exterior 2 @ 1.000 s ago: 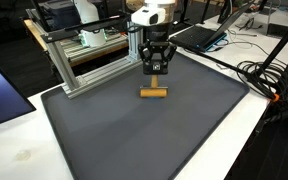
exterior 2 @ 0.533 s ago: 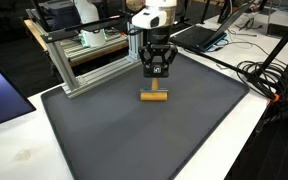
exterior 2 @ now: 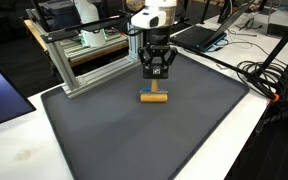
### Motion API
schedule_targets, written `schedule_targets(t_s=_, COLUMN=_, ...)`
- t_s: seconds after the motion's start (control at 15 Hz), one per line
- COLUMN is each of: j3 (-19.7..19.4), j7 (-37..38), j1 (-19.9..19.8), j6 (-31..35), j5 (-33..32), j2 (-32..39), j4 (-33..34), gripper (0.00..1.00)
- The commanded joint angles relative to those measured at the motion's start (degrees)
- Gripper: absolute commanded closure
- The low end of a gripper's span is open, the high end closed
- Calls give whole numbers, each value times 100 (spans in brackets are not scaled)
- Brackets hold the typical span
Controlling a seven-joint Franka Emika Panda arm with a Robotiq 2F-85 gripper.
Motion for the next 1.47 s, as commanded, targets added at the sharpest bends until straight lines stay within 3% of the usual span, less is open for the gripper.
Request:
schedule_targets(t_s=0.0, j3=-174, j7=199, j1=58, j6=35, j5=-254, j2=-58, j4=-44, gripper=78)
schedule_targets(t_s=0.47, j3=-268, j7=252, j1=127, j6=-79, j5=-598, j2=-574, j4=-394, gripper=78)
schedule_targets(t_s=0.8, j3=-108, j7=-92, j1=93, j6=-139, j5=-904, j2=-1688, j4=-1176, gripper=78)
schedule_targets(t_s=1.4, j3=655, j7=-1483, j1=-83, j6=-933, j5=-740, j2=-3275, j4=-2092, gripper=78)
